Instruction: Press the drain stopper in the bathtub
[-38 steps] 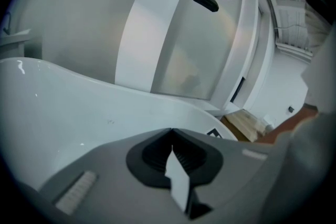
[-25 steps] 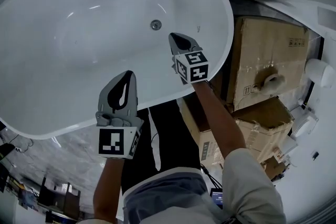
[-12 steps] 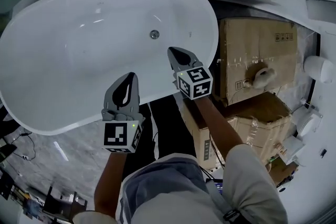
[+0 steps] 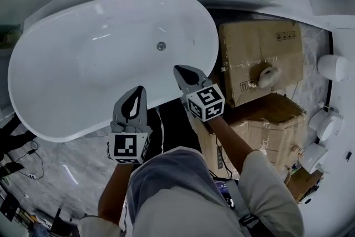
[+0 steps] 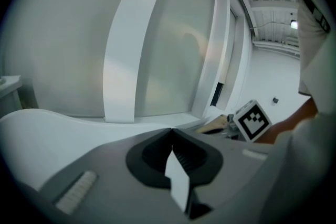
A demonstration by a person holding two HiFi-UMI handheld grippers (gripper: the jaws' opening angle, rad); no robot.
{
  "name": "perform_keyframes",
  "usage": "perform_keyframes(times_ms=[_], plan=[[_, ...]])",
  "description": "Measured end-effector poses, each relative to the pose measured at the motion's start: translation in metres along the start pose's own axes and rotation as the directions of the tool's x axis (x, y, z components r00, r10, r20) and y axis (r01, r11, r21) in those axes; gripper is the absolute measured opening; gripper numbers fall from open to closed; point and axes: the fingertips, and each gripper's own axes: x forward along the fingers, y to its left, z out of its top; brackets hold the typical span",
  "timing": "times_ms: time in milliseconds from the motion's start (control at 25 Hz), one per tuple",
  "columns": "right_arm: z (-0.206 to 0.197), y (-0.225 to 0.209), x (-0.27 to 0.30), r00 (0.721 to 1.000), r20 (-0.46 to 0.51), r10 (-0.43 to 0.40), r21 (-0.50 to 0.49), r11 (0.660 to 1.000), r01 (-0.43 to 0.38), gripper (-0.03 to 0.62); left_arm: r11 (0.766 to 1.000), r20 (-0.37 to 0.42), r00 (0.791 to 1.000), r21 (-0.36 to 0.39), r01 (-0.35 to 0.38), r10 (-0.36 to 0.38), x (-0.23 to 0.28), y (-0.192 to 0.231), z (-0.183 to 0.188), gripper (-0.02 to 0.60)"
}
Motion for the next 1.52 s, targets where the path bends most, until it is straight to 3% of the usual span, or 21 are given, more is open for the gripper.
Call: perform_keyframes(times_ms=[720, 880, 1160, 1520], plan=[[0.108, 0.097, -0.142, 0.986, 0.169, -0.006, -0.068, 0.998, 0.018, -0.003, 0.997, 0.159, 0.984, 0.034, 0.073, -0.077, -0.108, -0.035, 0.088, 0.0], [0.133, 0.111, -0.167, 0.976, 0.215, -0.014, -0.122, 0.992, 0.041, -0.003, 0.992, 0.203, 0.973, 0.086, 0.09, -0.106, -0.122, -0.042, 0.11, 0.0], [0.153, 0.128, -0.215, 0.964, 0.264, -0.041, -0.141, 0.987, 0.08, -0.003, 0.992, 0.262, 0.958, 0.083, 0.1, -0.118, -0.152, -0.047, 0.134, 0.0], [0.166, 0.151, -0.229, 0.947, 0.315, -0.055, -0.129, 0.987, 0.1, -0.003, 0.994, 0.306, 0.948, 0.085, 0.066, -0.089, -0.171, -0.023, 0.157, 0.0]])
